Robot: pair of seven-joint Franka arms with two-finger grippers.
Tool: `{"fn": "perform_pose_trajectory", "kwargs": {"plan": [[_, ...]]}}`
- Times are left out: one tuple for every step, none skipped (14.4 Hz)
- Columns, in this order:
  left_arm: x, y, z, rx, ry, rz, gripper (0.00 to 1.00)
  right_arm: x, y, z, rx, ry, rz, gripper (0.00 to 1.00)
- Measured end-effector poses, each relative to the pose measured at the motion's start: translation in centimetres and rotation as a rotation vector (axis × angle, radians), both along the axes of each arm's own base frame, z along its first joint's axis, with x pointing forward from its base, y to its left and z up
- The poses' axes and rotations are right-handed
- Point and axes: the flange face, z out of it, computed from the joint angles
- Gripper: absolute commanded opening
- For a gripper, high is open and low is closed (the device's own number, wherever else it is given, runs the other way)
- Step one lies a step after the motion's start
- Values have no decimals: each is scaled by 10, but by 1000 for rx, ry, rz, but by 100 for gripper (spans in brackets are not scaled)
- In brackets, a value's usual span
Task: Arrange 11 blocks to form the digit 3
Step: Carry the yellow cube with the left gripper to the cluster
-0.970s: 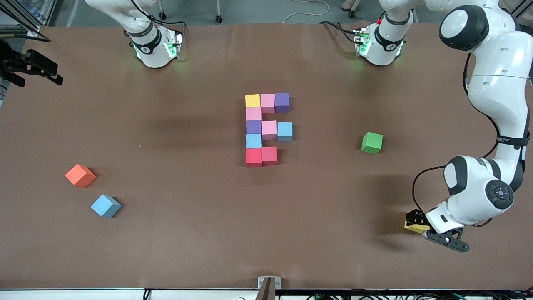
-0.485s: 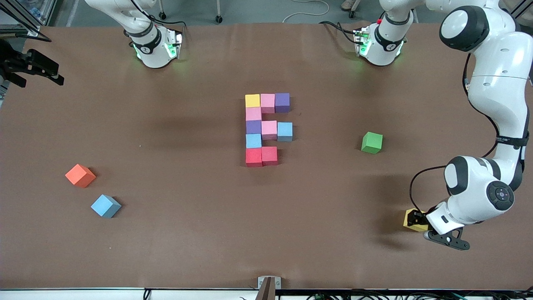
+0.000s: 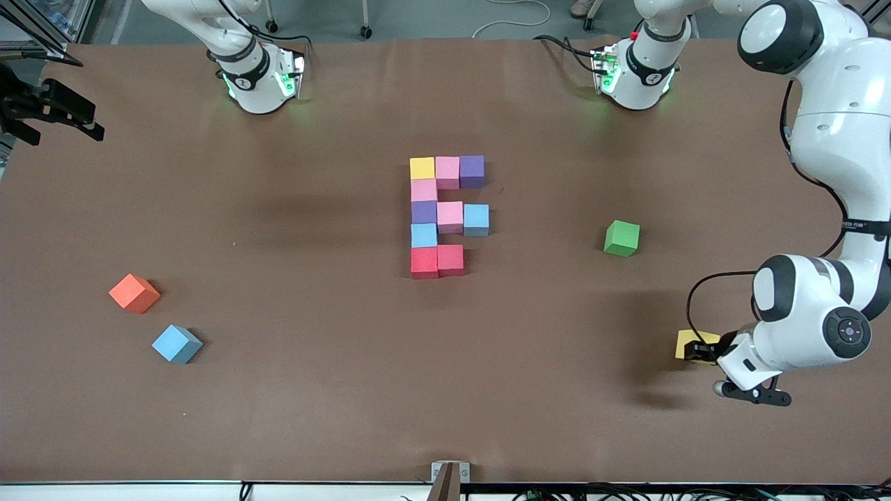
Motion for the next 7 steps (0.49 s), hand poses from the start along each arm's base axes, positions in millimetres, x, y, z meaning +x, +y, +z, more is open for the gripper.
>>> {"fn": "perform_pose_trajectory", "kwargs": {"plan": [[-1, -6, 12, 2, 11, 34, 58, 0, 0, 0, 0, -1, 0, 100], [-4, -13, 24, 3, 26, 73, 58, 0, 0, 1, 0, -1, 0, 100], [-6, -21, 34, 5, 43, 117, 58, 0, 0, 1, 0, -1, 0, 100], [-9, -29, 45, 9, 61, 167, 58, 0, 0, 1, 0, 0, 0, 100], [-13, -37, 53, 11, 79, 219, 58, 0, 0, 0, 0, 1, 0, 100], [-16, -45, 62, 14, 99, 276, 58, 0, 0, 0, 0, 1, 0, 100], [-20, -54, 70, 19, 121, 338, 58, 0, 0, 0, 0, 1, 1, 100]]}}
